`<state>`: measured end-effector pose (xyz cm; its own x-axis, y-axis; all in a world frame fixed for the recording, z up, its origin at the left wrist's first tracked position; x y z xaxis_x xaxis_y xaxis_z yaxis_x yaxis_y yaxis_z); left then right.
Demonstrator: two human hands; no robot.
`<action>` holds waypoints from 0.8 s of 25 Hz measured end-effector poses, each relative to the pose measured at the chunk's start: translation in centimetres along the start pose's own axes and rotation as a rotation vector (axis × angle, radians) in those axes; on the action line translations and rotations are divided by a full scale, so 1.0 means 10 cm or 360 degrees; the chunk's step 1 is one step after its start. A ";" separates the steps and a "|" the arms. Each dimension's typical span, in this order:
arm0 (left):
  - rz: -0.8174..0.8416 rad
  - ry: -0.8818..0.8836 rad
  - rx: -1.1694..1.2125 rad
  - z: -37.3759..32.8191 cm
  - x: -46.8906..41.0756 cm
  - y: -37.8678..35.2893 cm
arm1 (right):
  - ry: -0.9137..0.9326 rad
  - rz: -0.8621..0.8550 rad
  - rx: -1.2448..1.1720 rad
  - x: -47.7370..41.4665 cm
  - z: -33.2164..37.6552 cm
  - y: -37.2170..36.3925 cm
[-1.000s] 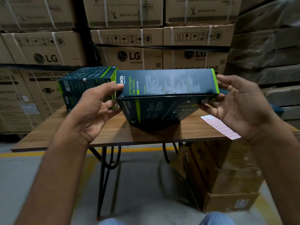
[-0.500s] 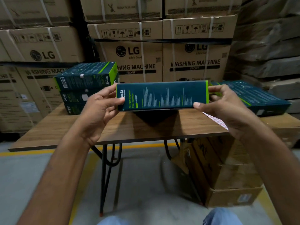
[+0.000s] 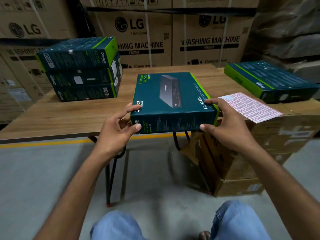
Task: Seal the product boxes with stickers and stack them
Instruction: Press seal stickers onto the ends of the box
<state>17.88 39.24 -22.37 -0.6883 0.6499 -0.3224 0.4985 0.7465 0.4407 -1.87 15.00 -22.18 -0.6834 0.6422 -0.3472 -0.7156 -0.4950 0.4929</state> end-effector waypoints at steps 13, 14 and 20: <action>-0.0488 -0.0587 -0.0305 -1.00 -0.13 0.50 | 0.0641 -0.0265 0.0515 -0.22 1.00 0.48; -0.0584 -0.0616 -0.0254 -1.04 -0.15 0.56 | 0.0640 -0.0268 0.0516 -0.26 1.06 0.52; -0.0946 -0.0618 0.0057 -1.20 -0.27 0.70 | 0.0510 -0.0328 0.0223 -0.32 1.23 0.56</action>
<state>16.90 41.01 -8.42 -0.6149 0.1302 -0.7778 0.1185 0.9903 0.0721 -1.92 17.35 -8.42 -0.5541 0.4938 -0.6702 -0.8307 -0.2763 0.4833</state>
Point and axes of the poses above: each hand's wrist, its own x-axis away from the middle knuckle, its own y-axis out of the back of the hand, z = x × y, the point moved 10 cm from there along -x, towards the middle knuckle, and after that the axes turned 7 degrees about -x, right-handed, at the moved point
